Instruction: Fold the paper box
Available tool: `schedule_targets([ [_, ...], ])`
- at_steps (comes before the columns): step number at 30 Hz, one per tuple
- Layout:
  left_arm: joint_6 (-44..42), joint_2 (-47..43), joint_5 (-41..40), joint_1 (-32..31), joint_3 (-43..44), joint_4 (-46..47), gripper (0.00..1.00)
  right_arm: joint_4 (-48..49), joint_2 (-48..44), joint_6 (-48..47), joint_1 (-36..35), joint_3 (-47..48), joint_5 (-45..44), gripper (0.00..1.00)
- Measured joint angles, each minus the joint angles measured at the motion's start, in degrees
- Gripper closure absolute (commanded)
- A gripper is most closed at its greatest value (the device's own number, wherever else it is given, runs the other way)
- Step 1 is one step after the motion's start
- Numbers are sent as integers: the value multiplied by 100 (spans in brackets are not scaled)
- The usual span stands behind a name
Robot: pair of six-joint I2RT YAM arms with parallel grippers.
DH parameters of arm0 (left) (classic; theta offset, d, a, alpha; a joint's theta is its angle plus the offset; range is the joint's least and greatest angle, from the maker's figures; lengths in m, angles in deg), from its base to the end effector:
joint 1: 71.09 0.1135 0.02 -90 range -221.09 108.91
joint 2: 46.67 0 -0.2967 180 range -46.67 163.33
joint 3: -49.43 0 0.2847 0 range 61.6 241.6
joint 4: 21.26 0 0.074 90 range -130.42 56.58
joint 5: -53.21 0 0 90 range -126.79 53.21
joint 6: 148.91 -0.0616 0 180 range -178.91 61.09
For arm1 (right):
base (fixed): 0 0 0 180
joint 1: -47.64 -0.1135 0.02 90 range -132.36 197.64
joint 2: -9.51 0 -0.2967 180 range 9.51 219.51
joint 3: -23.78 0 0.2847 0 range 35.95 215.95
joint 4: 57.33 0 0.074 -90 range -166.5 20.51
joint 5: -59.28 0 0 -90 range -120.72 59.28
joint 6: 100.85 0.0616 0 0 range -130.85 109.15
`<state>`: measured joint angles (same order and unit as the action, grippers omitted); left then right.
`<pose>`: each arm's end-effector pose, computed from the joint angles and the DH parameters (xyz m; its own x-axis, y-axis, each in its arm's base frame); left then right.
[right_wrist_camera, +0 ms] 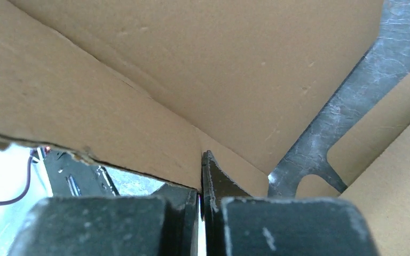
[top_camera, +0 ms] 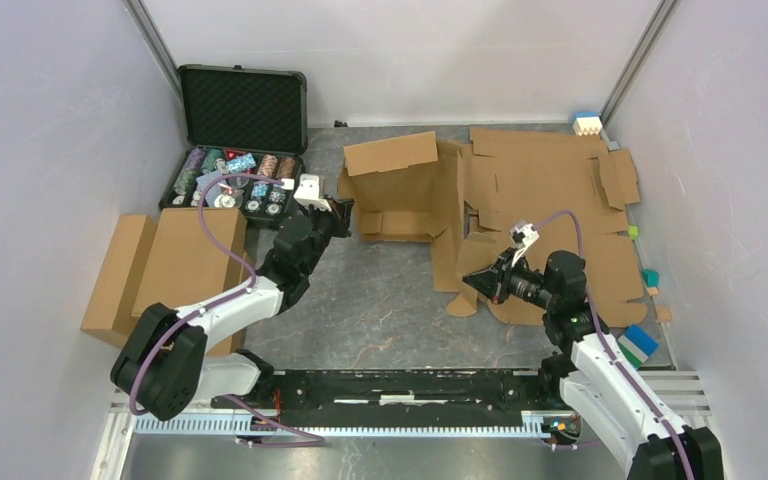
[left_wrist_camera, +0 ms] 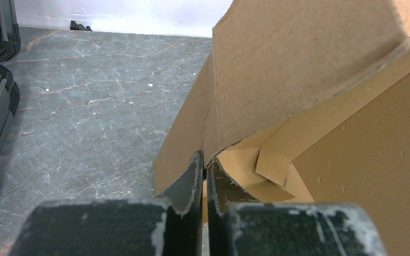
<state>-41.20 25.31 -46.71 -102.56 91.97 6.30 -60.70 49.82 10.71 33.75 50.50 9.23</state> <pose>0.2706 -0.1532 0.2513 -0.1384 -0.2666 -0.9538 0.3415 0.8912 -0.2987 0.1715 0.0832 0.2032 -0.5501 0.1542 -0.8208 -0.6216 0.5807 0.5257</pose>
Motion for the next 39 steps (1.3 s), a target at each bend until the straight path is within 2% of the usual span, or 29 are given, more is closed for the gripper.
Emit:
schedule_targets([
  [4, 0, -81, -11, -24, 55, -249, 93, -273, -37, -70, 0, 31, -306, 79],
  [7, 0, -131, -22, -24, 127, -474, 93, -640, -98, -245, 0, 153, -713, 51],
  [9, 0, -168, -35, -28, 195, -656, 93, -815, -173, -378, 0, 195, -1091, 41],
  [12, -2, -212, -55, -52, 258, -844, 92, -885, -343, -518, 0, 151, -1558, 34],
  [20, 0, -232, -59, -63, 417, -1202, 90, -155, -748, -584, 0, -442, -1971, 26],
  [26, 0, -227, -151, -103, 787, -1882, 90, 328, -1541, -684, 0, -938, -1899, 22],
  [30, 50, -186, -164, -142, 1154, -2531, 90, 844, -2157, -756, 0, -1156, -1762, 24],
  [39, 153, -101, -251, -168, 1589, -3318, 90, 1078, -2413, -859, 0, -1320, -2048, 26],
])
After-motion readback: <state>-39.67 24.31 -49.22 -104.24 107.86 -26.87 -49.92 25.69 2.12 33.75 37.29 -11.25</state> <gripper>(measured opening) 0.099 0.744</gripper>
